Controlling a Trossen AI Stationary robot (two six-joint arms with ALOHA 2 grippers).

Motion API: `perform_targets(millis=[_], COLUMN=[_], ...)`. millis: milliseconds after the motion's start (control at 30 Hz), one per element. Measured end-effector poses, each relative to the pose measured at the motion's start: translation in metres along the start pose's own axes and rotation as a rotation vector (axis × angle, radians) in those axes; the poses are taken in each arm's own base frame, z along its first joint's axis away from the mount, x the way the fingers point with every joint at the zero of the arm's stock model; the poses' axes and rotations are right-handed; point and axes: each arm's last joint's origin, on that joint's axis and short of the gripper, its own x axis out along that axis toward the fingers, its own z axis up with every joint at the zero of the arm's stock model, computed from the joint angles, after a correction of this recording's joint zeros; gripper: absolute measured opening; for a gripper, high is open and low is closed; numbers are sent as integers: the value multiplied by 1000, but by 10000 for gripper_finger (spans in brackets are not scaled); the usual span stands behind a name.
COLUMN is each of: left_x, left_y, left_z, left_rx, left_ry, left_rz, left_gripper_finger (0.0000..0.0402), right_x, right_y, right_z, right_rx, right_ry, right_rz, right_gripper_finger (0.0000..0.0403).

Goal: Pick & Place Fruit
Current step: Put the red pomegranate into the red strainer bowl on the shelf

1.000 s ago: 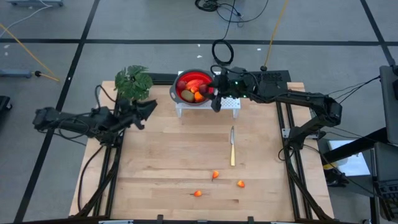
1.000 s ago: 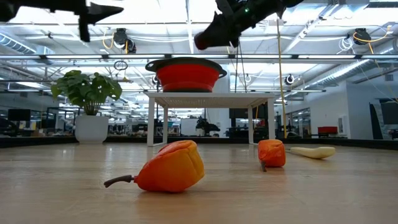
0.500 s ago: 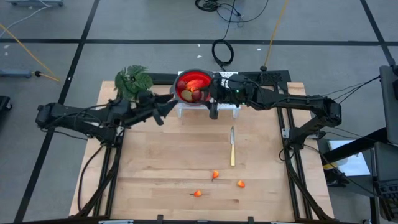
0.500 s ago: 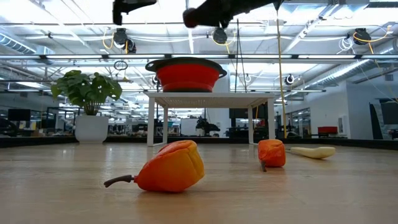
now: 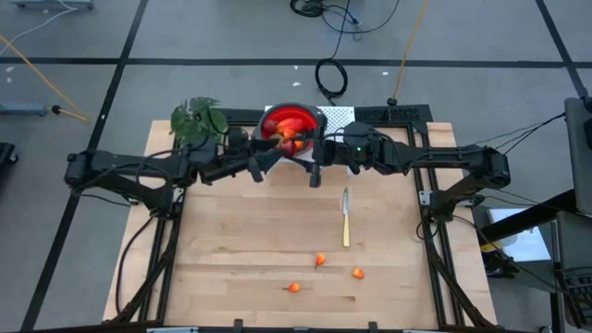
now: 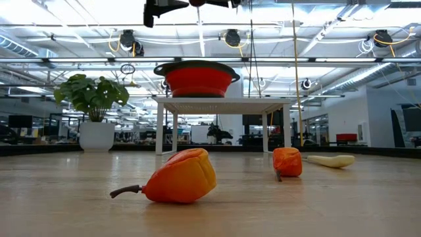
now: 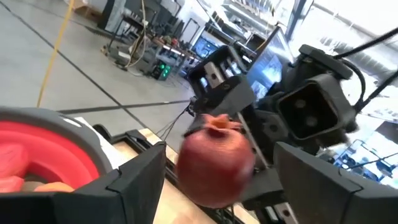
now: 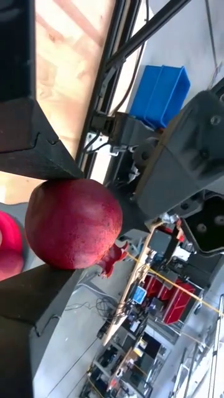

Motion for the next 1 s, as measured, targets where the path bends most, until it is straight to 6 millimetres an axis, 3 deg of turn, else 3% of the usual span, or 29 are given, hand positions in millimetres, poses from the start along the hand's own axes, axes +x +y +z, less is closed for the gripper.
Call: perform_targets(millis=[833,1000], left_x=[22,23], left_y=[7,8], left_z=[-11,-12], left_rx=[-46,-44], left_ry=[38,56], left_rz=[-74,-77], left_gripper_finger=[308,291], right_x=[0,0], right_y=[4,4], right_z=[3,3], right_rx=[45,48], right_ry=[-23,-22], right_rz=[15,16], right_gripper_finger=[201,201])
